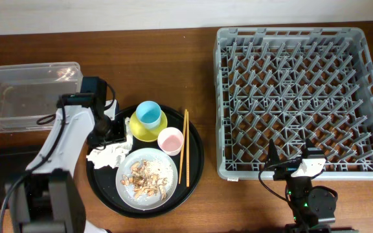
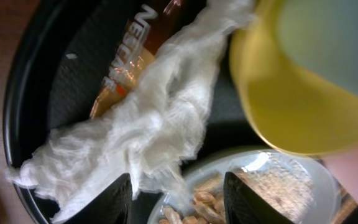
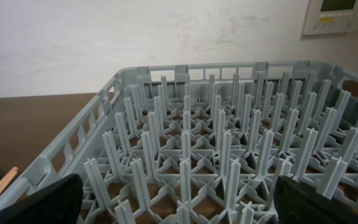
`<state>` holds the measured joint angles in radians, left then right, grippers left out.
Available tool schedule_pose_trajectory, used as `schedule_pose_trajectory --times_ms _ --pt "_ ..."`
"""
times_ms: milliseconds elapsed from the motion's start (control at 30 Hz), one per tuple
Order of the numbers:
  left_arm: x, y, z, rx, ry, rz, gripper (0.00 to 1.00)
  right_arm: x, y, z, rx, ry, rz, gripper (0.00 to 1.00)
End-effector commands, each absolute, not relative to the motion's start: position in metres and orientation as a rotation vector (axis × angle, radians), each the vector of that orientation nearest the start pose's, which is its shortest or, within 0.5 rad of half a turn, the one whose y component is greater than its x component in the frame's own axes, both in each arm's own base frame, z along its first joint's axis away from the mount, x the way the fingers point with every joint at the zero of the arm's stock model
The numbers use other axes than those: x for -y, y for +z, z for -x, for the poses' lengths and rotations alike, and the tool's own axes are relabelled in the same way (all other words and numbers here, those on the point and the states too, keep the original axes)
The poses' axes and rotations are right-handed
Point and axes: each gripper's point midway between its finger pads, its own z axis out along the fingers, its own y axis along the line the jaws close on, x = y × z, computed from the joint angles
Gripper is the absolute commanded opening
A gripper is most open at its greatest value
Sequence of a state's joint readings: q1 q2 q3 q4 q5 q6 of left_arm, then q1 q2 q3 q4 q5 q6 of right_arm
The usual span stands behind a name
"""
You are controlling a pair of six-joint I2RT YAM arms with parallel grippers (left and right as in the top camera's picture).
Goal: Sort waste into correct bins and load items into the dishwasher rack
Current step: 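Grasp the napkin with the left gripper and drop it into the clear bin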
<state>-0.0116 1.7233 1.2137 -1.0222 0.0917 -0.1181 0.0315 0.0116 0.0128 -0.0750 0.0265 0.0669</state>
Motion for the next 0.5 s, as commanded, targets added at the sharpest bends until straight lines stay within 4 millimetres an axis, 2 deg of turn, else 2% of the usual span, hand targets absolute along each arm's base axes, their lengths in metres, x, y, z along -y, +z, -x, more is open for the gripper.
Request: schedule_pose_trajectory --times_ms 0,100,167,233,300,333,400,433,467 --pt "-0.008 0.050 -0.323 -3.089 -0.048 0.248 0.47 -0.001 0.155 -0.246 -1.650 0.037 -0.054 0.98" --pt "-0.029 0.051 -0.332 -3.038 -0.056 0.341 0.47 -0.001 0.155 -0.246 -1.650 0.037 -0.054 0.98" --pt "-0.014 0.041 -0.324 -3.059 -0.175 0.335 0.47 -0.001 0.155 -0.246 -1.650 0.037 -0.054 0.98" --pt "-0.008 0.028 -0.311 -3.091 -0.189 0.327 0.47 -0.001 0.155 -0.246 -1.650 0.037 -0.054 0.98" --pt "0.001 0.023 -0.305 -3.108 -0.252 0.258 0.47 -0.001 0.155 -0.246 -1.650 0.037 -0.054 0.98" --pt "0.003 0.022 -0.304 -3.114 -0.252 0.246 0.31 -0.001 0.155 -0.246 -1.650 0.037 -0.054 0.98" --pt "0.003 0.022 -0.304 -3.114 -0.254 0.248 0.14 -0.001 0.155 -0.246 -1.650 0.037 -0.054 0.99" --pt "0.000 0.025 -0.303 -3.121 -0.255 0.266 0.01 -0.001 0.155 -0.246 -1.650 0.037 -0.054 0.98" --pt "0.000 0.029 -0.303 -3.128 -0.255 0.267 0.01 -0.001 0.155 -0.246 -1.650 0.037 -0.054 0.98"
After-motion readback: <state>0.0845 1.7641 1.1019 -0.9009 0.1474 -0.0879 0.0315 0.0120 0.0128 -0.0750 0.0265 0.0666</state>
